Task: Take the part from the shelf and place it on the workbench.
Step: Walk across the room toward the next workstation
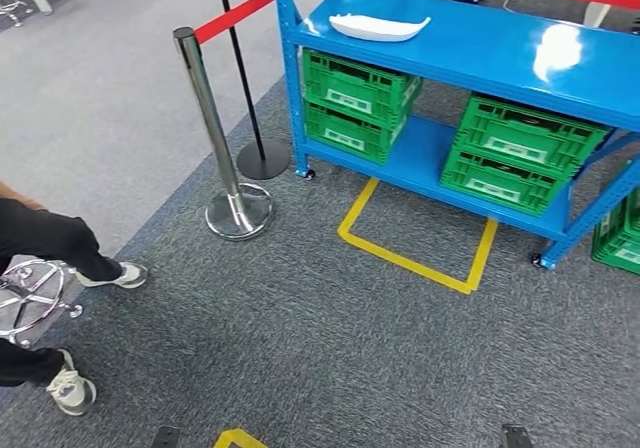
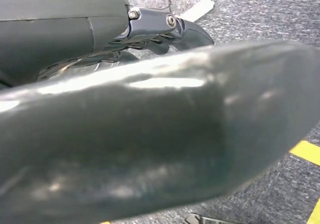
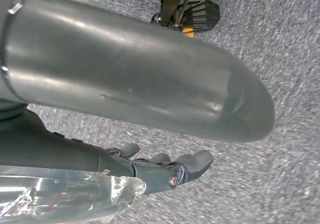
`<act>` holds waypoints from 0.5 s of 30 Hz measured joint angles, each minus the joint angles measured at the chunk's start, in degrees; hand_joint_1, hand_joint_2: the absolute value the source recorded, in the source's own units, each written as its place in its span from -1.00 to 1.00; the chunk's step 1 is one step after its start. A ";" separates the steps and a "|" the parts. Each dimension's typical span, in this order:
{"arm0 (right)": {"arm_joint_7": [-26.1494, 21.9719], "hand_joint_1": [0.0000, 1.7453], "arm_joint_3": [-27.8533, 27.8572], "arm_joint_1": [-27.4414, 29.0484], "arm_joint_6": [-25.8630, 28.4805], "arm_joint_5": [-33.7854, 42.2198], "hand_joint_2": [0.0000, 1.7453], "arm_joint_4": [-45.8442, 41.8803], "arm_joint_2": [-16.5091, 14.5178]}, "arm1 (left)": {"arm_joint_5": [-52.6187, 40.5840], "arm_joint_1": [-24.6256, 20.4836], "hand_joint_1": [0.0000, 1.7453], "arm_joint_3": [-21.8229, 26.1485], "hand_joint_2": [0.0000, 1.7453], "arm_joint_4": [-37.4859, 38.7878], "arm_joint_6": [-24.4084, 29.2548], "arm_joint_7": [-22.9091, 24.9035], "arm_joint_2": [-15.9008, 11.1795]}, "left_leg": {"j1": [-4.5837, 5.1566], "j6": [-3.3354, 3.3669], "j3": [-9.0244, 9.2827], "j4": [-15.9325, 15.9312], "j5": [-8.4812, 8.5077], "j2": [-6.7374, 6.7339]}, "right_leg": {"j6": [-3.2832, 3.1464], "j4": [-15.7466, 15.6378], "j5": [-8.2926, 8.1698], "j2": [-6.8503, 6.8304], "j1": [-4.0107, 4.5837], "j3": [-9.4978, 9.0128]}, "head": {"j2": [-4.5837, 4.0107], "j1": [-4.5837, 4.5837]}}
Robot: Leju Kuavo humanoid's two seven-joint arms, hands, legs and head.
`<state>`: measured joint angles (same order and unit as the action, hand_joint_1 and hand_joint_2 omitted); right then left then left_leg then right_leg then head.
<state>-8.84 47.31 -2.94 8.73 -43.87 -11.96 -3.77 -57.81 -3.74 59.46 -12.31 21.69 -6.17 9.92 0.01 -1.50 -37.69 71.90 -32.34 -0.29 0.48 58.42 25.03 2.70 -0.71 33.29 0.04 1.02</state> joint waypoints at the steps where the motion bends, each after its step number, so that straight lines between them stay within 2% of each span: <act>1: 0.03 -1.00 0.01 0.02 -0.02 0.01 -1.00 0.00 -0.01 | 0.00 0.02 -1.00 -0.01 -1.00 0.01 0.02 0.26 0.01 | 0.00 0.24 1.59 -3.49 2.26 0.45 | 0.09 0.00 -0.06 0.59 -0.01 -0.03 | 0.00 -0.01; 2: 0.07 -1.00 0.01 0.00 -0.04 0.01 -1.00 0.00 -0.02 | 0.00 0.01 -1.00 -0.01 -1.00 0.01 0.05 0.54 0.01 | 0.00 0.54 3.50 -7.65 4.30 1.37 | 0.26 0.01 -0.14 1.16 0.00 -0.01 | 0.00 -0.02; 3: 0.13 -1.00 0.01 -0.05 -0.07 0.00 -1.00 0.00 -0.03 | 0.00 -0.03 -1.00 -0.01 -1.00 0.01 0.09 0.82 0.01 | -0.08 0.75 5.19 -11.42 5.63 2.22 | 0.47 0.12 -0.19 1.69 0.04 0.12 | 0.00 -0.02; 4: 0.19 -1.00 0.01 -0.07 -0.09 -0.02 -1.00 0.00 -0.04 | 0.00 -0.08 -1.00 -0.01 -1.00 0.02 0.13 1.10 0.01 | -0.08 0.88 6.24 -13.86 6.25 2.93 | 0.76 0.16 -0.28 2.12 0.05 0.32 | 0.01 0.00; 5: 0.24 -1.00 0.01 -0.04 -0.11 -0.04 -1.00 0.00 -0.06 | 0.00 -0.14 -1.00 -0.01 -1.00 0.03 0.17 1.32 0.03 | -0.04 0.99 6.63 -14.95 6.24 3.27 | 1.13 0.12 -0.41 2.52 0.01 0.55 | 0.01 -0.01; 7: 0.31 -1.00 0.01 0.17 -0.12 -0.08 -1.00 0.00 -0.06 | 0.02 -0.21 -1.00 -0.01 -1.00 0.06 0.19 1.53 0.10 | -0.01 1.36 6.62 -15.36 6.39 2.65 | 1.90 -0.11 -0.69 2.98 -0.18 0.96 | 0.01 0.01; 9: 0.38 -1.00 0.01 0.30 -0.13 -0.19 -1.00 0.00 -0.09 | -0.04 -0.24 -1.00 -0.03 -1.00 0.06 0.06 1.50 0.15 | -0.13 2.05 6.68 -15.74 6.76 1.74 | 2.51 1.60 0.48 1.21 -0.11 2.04 | 0.01 0.22; 11: 0.44 -1.00 0.01 0.09 -0.14 -0.34 -1.00 0.00 -0.12 | -0.20 -0.18 -1.00 -0.07 -1.00 0.07 -0.19 1.35 0.27 | -0.09 2.46 6.70 -15.87 6.84 0.68 | 2.89 7.89 3.99 -1.35 0.03 5.00 | 0.01 0.45; 12: 0.46 -1.00 0.01 0.00 -0.14 -0.40 -1.00 0.00 -0.13 | -0.31 -0.10 -1.00 -0.08 -1.00 0.08 -0.32 1.26 0.36 | -0.02 2.55 6.69 -15.86 6.80 0.10 | 3.03 11.95 5.82 -1.90 0.03 6.85 | 0.01 0.51; 13: 0.54 -1.00 0.01 0.01 -0.14 -0.44 -1.00 0.00 -0.13 | -0.40 -0.04 -1.00 -0.08 -1.00 0.09 -0.42 1.18 0.44 | 0.03 2.58 6.71 -15.85 6.78 -0.45 | 3.13 15.10 6.92 -2.13 0.03 8.26 | 0.01 0.49; 14: 0.62 -1.00 0.01 0.09 -0.14 -0.47 -1.00 0.00 -0.14 | -0.56 -0.02 -1.00 -0.10 -1.00 0.09 -0.52 1.10 0.50 | 0.05 2.59 6.75 -15.84 6.74 -0.97 | 3.20 16.36 6.95 -2.24 0.03 8.73 | 0.01 0.50; 15: 0.71 -1.00 0.01 0.19 -0.14 -0.50 -1.00 0.00 -0.14 | -0.72 -0.03 -1.00 -0.13 -1.00 0.09 -0.60 1.06 0.55 | 0.05 2.55 6.84 -15.83 6.68 -1.41 | 3.23 15.17 5.87 -2.36 0.02 7.98 | 0.00 0.50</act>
<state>-8.13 47.32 -2.75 8.59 -44.37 -11.96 -3.91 -58.53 -3.77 59.33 -12.22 21.09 -5.11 10.47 0.05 1.05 -30.85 56.07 -25.65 -1.70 3.71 73.59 30.90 0.34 -0.69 41.27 0.04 1.52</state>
